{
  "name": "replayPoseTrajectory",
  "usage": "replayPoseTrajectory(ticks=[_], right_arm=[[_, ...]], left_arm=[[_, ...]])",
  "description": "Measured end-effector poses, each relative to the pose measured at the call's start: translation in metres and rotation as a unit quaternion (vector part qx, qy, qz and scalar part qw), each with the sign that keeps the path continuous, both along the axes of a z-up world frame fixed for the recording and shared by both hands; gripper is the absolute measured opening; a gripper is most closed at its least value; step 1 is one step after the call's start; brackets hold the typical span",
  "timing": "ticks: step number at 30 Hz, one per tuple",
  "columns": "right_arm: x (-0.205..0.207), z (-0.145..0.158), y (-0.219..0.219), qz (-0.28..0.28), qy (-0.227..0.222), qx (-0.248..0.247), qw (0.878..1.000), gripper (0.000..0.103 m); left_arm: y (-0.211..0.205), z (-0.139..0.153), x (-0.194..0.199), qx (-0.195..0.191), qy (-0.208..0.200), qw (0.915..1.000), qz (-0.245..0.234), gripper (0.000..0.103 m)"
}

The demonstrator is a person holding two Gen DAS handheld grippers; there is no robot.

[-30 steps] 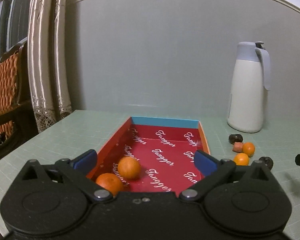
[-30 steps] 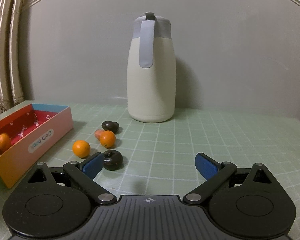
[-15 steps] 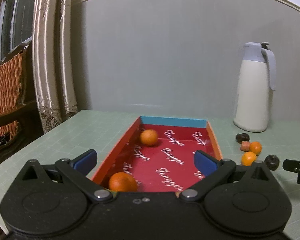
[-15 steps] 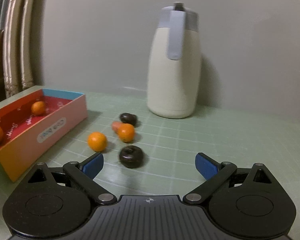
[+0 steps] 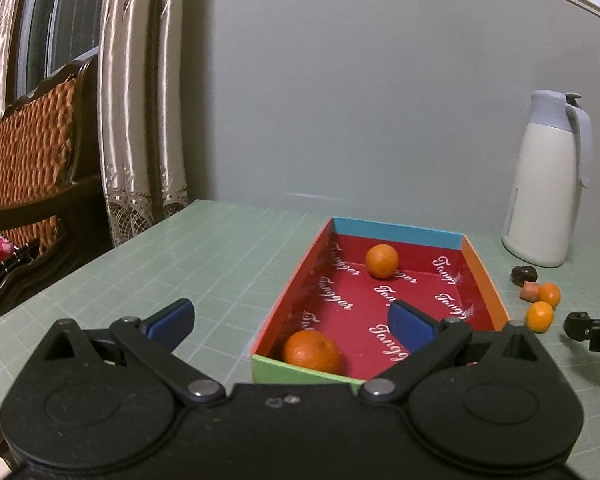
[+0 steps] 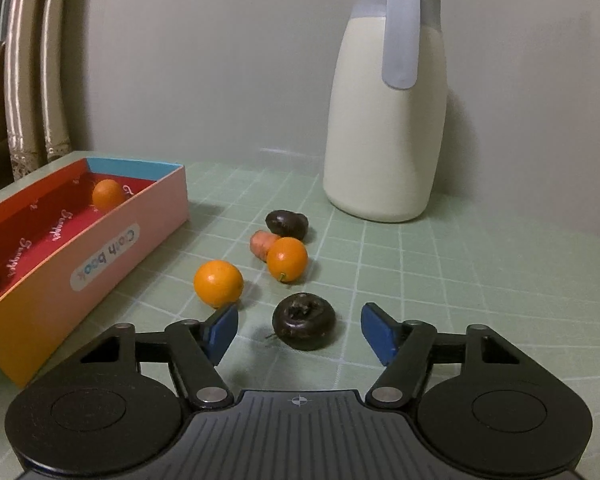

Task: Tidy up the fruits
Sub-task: 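Grasp the dark round fruit with the right gripper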

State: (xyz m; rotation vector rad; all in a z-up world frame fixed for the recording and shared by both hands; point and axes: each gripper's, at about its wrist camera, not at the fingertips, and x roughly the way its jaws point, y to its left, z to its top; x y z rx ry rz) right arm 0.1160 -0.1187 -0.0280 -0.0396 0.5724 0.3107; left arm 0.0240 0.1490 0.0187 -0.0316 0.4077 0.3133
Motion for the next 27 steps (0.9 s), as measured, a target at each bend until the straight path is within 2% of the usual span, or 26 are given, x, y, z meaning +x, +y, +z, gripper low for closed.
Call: replayPoseTrajectory(ticks=[4,5,6,11,17,27], right_arm=[[0.01,-0.005,0.002,-0.008,0.019,-0.005,1.0,0.065],[0.013,-0.007,0.001,-0.007,0.03,-0.005,1.0,0.047],[0.015,-0.009,0.001,-0.008,0.035,-0.002,0.999,0.036],[0.011,-0.006,-0.001,-0.01,0.029,0.006,1.0,0.036],[-0.004,0.012,0.004,-0.003,0.003,0.028,1.0,0.036],[-0.044,0.045,0.055,0.086,-0.068,0.064,0.992,0.037]], left_arm=[[0.003,-0.001,-0.001,0.0,0.0,1.0,0.001,0.097],[0.004,-0.001,-0.001,0.0,0.001,1.0,0.001,0.097],[0.004,-0.001,-0.001,0.0,0.001,1.0,0.002,0.097],[0.006,-0.001,-0.003,-0.003,0.0,1.0,0.006,0.097],[0.009,0.0,-0.007,-0.001,-0.002,1.0,0.009,0.097],[0.027,0.001,-0.017,-0.006,0.003,0.9991,0.043,0.097]])
